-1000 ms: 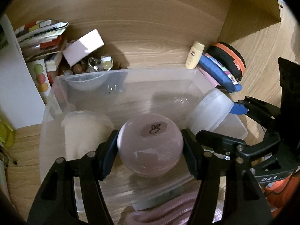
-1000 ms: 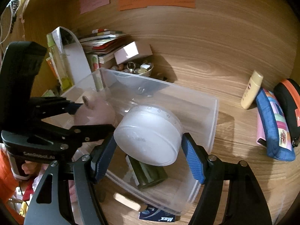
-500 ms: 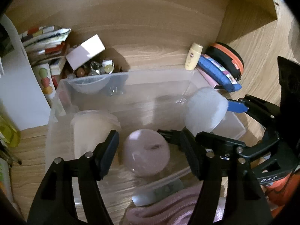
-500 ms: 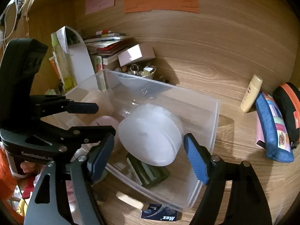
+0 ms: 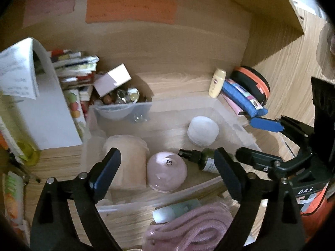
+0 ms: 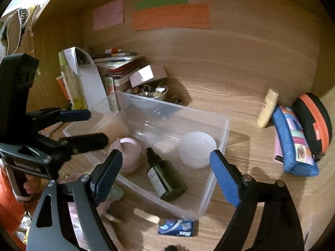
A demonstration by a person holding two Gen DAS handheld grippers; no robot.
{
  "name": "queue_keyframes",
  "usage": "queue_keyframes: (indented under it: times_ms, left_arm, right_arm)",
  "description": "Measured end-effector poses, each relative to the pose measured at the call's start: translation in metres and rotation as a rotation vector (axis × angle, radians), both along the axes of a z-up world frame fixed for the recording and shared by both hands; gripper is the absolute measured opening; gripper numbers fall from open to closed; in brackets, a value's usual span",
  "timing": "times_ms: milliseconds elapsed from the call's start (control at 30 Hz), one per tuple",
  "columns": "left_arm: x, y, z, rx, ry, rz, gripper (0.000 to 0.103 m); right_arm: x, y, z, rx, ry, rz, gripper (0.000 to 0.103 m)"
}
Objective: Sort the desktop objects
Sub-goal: 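Grasp the bagged pink cord with the left gripper while right moves to the beige shell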
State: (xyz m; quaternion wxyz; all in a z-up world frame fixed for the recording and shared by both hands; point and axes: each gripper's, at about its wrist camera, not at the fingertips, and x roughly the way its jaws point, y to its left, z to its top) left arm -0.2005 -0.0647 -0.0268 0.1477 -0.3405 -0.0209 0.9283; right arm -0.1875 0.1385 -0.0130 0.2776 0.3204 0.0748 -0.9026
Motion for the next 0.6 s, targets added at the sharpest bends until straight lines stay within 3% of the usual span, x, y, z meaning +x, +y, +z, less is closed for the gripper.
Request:
queue_keyframes:
  times_ms: [233, 300, 600]
  left_arm:
    - [0.021, -0.01, 0.015, -0.002, 0.036, 0.062, 0.098]
    - [0.026, -0.013, 0.015, 0.0, 0.033, 0.074, 0.098]
    - [0.058, -0.015, 0.004, -0.03, -0.008, 0.079, 0.098]
  right_arm:
    - [0.015, 0.029, 0.007, -0.033, 0.011, -0.069, 0.089]
    - [0.022, 0.038, 0.006, -0.043, 0.015, -0.094, 0.093]
    - [0.044, 0.067, -0.006, -0.03, -0.003, -0.15, 0.093]
